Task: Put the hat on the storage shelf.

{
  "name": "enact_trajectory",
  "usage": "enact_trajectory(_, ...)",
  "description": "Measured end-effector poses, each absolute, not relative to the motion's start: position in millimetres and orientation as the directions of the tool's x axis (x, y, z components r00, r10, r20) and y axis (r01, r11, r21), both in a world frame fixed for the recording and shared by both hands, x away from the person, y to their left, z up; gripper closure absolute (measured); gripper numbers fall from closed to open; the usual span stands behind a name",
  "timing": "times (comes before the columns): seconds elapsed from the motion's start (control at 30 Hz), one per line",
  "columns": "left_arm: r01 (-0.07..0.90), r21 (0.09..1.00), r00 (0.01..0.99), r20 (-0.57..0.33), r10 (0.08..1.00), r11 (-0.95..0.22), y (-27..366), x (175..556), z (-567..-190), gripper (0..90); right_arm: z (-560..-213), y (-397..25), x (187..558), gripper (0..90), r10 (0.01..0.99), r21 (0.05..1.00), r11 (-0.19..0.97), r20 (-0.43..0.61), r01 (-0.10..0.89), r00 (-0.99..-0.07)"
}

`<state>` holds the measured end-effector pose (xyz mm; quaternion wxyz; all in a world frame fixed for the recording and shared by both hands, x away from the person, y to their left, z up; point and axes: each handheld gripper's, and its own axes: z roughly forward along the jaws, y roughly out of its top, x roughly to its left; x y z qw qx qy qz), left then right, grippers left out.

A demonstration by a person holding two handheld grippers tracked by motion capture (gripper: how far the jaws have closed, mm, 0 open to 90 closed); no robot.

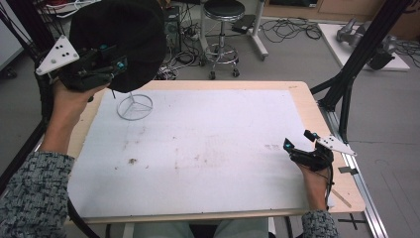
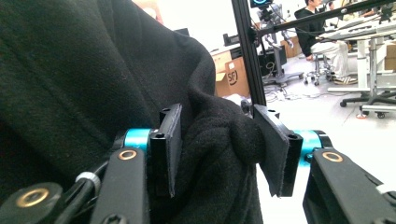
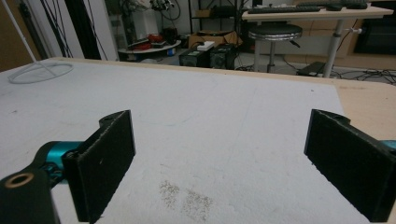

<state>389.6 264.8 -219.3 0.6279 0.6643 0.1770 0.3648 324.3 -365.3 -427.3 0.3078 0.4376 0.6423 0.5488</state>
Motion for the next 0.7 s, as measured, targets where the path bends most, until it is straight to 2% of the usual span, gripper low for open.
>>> enact_trajectory(0.7, -0.217, 0.969, 0.674, 0.234, 0.701, -0.115, 271, 372, -217, 39.7, -427, -365, 326, 7.8, 0.900, 0.976, 0.014, 0.082, 0.217, -0.428)
